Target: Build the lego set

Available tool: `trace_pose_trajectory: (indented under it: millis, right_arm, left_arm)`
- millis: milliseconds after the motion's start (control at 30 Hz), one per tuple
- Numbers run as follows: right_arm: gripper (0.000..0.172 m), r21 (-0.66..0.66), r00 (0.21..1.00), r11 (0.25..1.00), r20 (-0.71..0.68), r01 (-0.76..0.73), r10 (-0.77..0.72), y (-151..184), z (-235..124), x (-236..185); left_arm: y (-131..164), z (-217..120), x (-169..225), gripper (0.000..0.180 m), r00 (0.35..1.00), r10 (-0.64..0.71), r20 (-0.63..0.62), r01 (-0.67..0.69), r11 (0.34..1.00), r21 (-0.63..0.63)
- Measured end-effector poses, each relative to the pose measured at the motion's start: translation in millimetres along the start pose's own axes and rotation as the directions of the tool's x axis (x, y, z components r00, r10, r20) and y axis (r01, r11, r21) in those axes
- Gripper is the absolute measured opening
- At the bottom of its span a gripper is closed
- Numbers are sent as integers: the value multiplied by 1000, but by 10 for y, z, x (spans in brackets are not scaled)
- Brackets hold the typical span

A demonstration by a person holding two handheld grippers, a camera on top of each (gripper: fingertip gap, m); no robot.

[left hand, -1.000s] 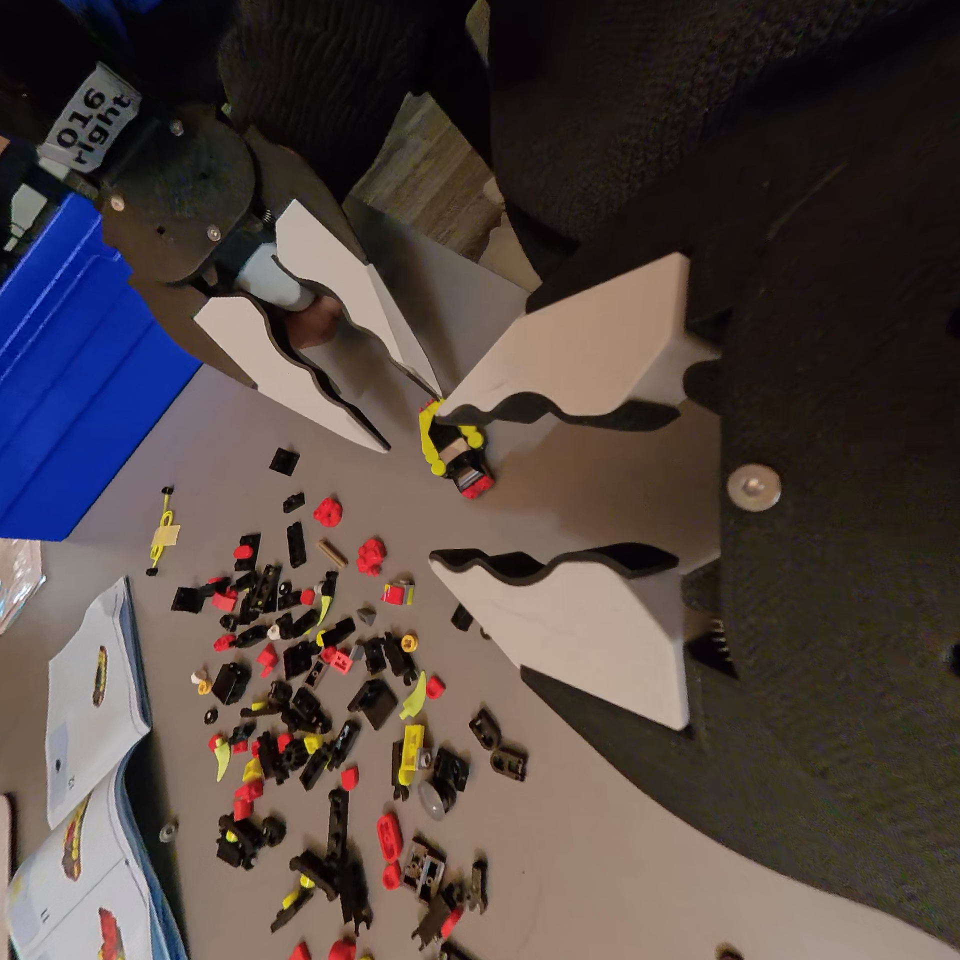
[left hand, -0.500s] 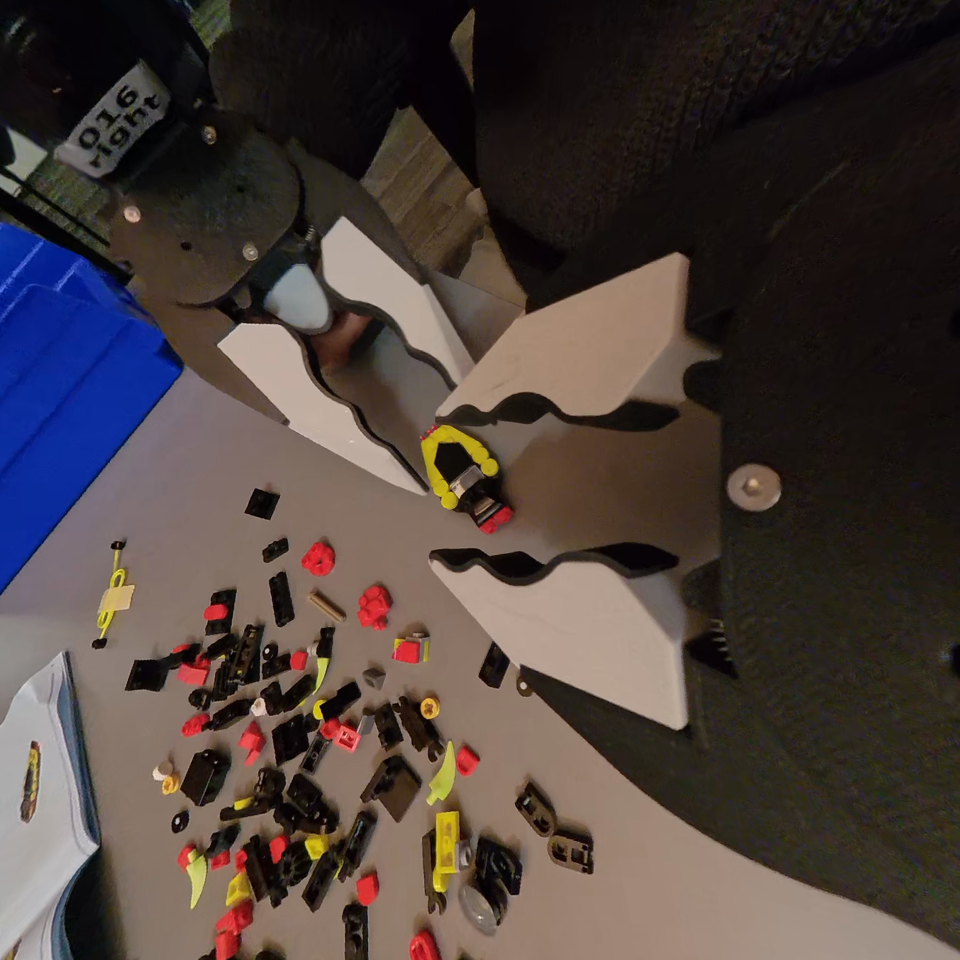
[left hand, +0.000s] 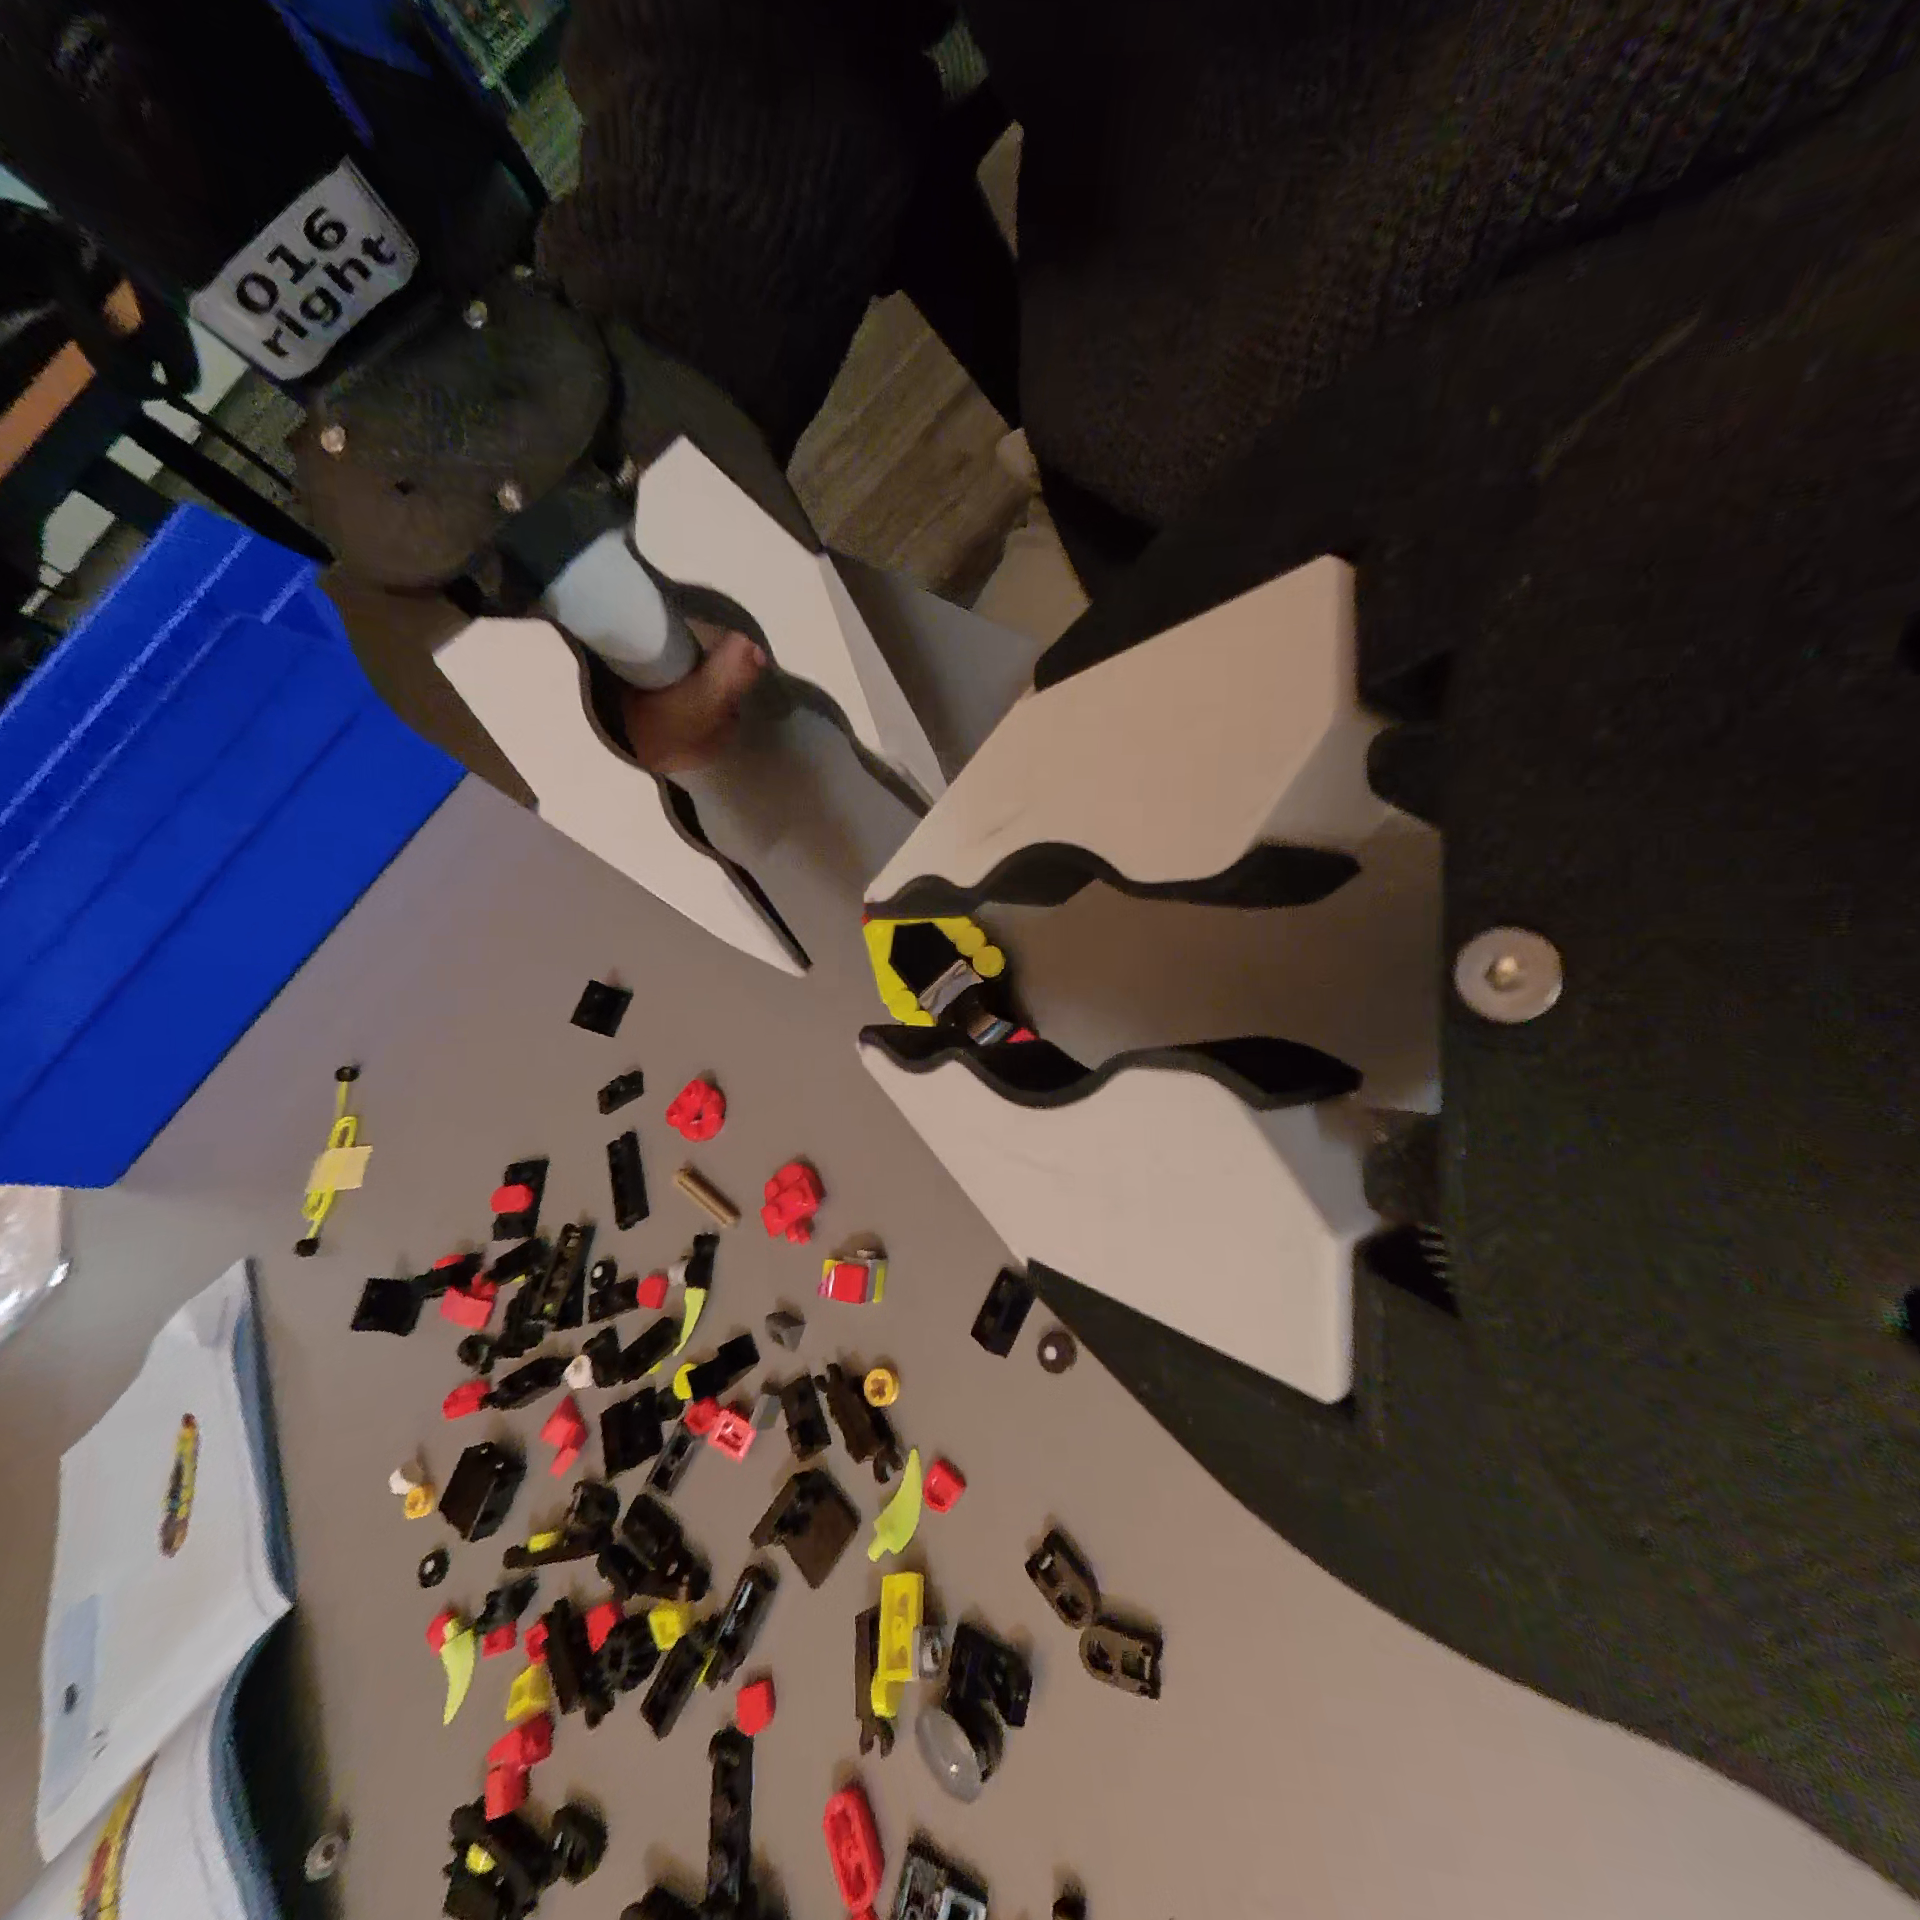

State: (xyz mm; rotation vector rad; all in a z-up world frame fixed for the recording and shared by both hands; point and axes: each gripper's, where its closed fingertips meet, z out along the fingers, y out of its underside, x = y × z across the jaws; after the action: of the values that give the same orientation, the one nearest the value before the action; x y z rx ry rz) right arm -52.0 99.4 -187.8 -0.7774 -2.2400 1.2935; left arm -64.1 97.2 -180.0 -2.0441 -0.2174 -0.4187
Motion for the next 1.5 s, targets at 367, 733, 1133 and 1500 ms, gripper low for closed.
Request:
trace_pose_trajectory:
  millis: [367,733,1133,1500]
  right_arm:
    - [39,108,978,988,-163,-114,131,-44,-262,316]
    - [41,61,932,987,-323,-152,164,297,-894,767]
    - [46,-70,884,973,-436,-220,168,889,-1505,437]
    - [42,-9,815,928,-481,-372,322,1156,-1758,391]
  left_arm:
    - [-44,65,-101,23,1000,-7,-10,7,1000,-1]
    - [-1365,853,-689,28,938,315,145,-282,936,-212]
    - [-1410,2328,-1333,55,878,424,222,-269,821,-503]
    - [-1297,2453,-1474,27,841,490,229,-266,743,-614]
